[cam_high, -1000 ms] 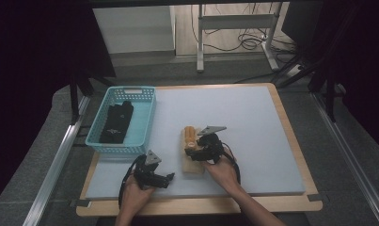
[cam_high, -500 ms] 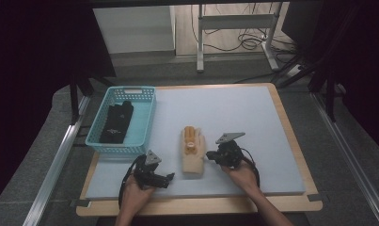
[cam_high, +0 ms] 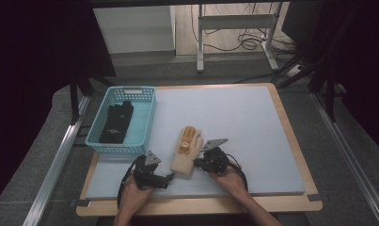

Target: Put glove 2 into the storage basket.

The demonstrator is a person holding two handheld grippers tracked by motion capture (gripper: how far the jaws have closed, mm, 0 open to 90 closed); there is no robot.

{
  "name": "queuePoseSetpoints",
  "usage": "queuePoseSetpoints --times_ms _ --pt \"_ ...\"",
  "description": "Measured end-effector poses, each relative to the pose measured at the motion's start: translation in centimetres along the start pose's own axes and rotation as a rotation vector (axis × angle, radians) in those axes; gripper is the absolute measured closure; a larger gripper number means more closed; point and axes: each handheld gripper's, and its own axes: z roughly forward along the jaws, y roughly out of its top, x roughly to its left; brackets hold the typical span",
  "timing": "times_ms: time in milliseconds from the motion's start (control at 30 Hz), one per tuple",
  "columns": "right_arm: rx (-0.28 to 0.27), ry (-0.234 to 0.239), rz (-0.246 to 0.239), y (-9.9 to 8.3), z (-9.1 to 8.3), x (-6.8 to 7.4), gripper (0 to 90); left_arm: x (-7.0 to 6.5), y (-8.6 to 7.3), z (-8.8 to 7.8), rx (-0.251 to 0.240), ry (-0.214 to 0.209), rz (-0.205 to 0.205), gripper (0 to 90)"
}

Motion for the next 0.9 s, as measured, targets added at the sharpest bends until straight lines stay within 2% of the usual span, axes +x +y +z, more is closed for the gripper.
queuePoseSetpoints --times_ms 233,400,500,667,800,867,900 --pt "-0.016 0.002 -0.034 1.6 2.3 1.2 83.9 0.5 -1.2 -1.0 -0.007 -0.001 -0.001 1.6" --pt "-0.009 -0.001 -0.048 2.0 2.5 1.4 80.5 0.6 -1.3 -1.0 -0.006 -0.003 0.002 1.0" --pt "-0.018 -0.010 -0.052 1.8 1.6 1.2 76.2 0.5 -1.3 -1.0 -0.006 0.000 0.000 0.9" --pt "-0.031 -0.034 -0.051 1.2 -0.6 0.1 62.5 0.5 -1.5 -0.9 -0.024 0.000 -0.003 0.7" --pt "-0.035 -0.081 -0.053 0.4 -2.3 -1.0 51.1 0.5 -1.6 -0.9 -0.036 0.002 -0.003 0.8" --pt "-0.045 -0.114 -0.035 -0.2 -3.7 -2.0 42.6 0.5 -1.7 -0.9 -0.039 0.000 0.002 0.8" --pt "-0.045 -0.114 -0.035 -0.2 -3.7 -2.0 42.6 0.5 -1.7 -0.9 -0.039 0.000 0.002 0.8"
